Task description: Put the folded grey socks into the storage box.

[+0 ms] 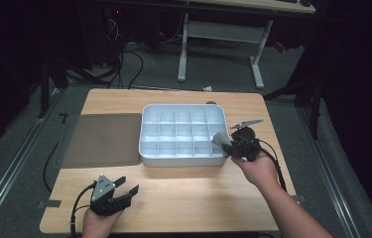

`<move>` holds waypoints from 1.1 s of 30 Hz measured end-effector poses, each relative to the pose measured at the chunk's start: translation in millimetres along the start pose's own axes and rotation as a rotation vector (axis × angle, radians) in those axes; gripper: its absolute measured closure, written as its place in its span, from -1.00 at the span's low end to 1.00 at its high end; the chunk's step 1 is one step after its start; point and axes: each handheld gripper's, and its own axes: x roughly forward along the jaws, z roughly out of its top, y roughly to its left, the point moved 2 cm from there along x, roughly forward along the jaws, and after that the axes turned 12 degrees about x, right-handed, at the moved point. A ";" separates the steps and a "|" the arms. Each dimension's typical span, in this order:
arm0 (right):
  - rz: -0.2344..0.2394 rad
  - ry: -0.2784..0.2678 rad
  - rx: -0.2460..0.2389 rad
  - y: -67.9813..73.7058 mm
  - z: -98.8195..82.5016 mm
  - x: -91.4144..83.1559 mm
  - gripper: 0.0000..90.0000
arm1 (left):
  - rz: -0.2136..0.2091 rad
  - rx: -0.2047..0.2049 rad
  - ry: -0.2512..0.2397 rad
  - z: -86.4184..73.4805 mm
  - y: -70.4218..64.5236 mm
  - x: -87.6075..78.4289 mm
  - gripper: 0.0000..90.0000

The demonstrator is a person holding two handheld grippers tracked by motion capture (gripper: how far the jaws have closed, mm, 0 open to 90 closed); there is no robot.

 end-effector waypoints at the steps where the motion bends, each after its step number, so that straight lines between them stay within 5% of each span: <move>1: 0.000 0.002 -0.002 0.0 0.9 1.4 0.56 | 0.000 0.000 0.001 -0.1 0.1 0.0 -0.12; 19: -0.045 0.072 0.009 5.3 18.9 21.6 0.56 | -0.002 0.001 0.004 -1.6 1.3 0.4 -0.12; 33: -0.109 0.190 0.020 2.2 10.3 50.7 0.59 | -0.003 0.000 0.006 -1.8 1.6 0.6 -0.11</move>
